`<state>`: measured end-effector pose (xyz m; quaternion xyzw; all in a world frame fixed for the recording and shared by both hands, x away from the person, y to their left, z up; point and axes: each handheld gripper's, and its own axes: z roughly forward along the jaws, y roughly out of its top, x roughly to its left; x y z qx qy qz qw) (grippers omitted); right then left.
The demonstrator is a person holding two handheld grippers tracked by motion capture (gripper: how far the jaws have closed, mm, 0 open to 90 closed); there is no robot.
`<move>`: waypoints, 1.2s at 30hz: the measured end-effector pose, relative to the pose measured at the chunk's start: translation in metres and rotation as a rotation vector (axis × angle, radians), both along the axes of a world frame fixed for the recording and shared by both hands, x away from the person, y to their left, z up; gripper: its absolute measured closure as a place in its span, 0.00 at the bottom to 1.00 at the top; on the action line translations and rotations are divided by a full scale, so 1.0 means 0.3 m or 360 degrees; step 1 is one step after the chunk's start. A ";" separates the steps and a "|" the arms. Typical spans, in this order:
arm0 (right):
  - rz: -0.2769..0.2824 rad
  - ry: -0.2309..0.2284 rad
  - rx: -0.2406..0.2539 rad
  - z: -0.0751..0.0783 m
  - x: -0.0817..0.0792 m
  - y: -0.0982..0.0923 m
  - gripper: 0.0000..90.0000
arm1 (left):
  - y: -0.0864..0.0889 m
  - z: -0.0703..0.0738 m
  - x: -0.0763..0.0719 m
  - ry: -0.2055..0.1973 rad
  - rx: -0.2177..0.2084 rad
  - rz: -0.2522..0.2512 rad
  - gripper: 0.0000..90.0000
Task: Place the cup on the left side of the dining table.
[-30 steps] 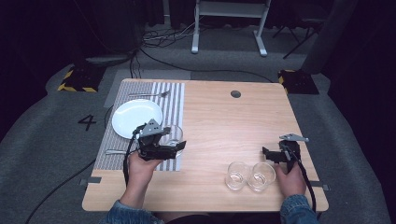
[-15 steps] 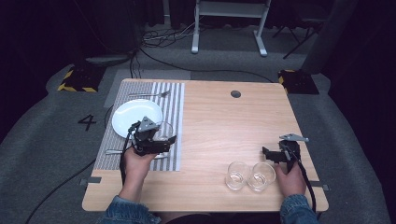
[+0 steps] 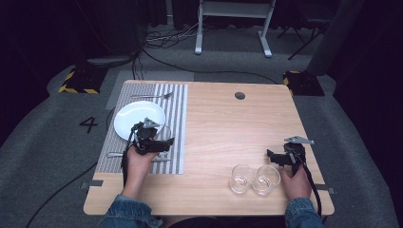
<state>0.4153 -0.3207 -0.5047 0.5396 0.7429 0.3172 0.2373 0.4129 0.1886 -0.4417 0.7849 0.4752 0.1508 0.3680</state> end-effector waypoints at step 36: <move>-0.0008 -0.0001 -0.0004 0.000 -0.001 0.001 0.09 | -0.013 -0.072 0.030 -0.0094 0.0110 0.0090 0.21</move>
